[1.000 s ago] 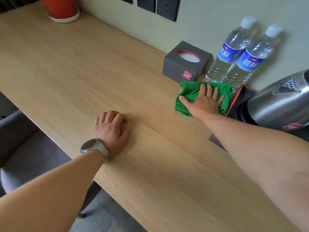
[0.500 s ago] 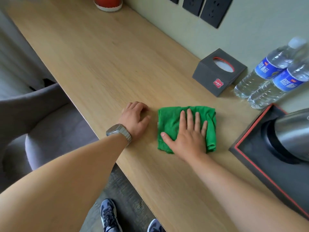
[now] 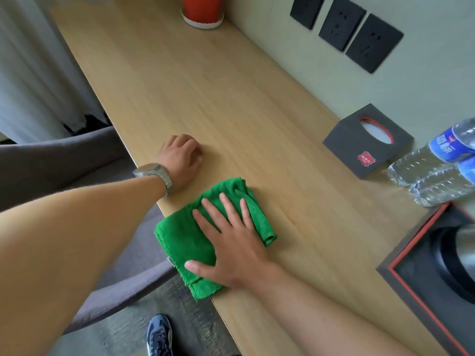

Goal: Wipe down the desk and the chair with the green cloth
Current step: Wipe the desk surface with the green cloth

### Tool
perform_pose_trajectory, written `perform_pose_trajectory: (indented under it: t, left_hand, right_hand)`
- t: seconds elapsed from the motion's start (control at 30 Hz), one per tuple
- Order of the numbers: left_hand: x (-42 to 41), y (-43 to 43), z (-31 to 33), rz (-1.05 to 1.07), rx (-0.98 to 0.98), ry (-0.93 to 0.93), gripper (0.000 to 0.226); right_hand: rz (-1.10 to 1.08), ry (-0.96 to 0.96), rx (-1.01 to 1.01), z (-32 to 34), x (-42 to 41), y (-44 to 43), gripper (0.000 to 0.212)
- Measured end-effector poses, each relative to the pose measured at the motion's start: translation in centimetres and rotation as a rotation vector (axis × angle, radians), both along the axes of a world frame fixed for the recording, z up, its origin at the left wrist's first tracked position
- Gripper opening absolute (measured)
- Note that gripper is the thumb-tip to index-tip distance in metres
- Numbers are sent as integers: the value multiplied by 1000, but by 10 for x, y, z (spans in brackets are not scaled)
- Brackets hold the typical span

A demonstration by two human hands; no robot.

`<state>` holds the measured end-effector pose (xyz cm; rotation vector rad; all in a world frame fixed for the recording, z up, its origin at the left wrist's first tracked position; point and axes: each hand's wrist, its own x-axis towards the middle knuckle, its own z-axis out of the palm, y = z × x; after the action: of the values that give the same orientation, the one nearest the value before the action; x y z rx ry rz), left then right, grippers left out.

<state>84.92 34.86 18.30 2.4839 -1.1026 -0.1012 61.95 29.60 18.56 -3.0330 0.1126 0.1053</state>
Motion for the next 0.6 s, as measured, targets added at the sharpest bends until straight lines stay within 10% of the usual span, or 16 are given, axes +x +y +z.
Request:
perform_pose_trajectory:
  t: [0.6]
  left_hand:
    - [2, 5, -2, -42, -25, -44, 27]
  right_hand:
    - [-565, 113, -147, 0, 29, -206, 100]
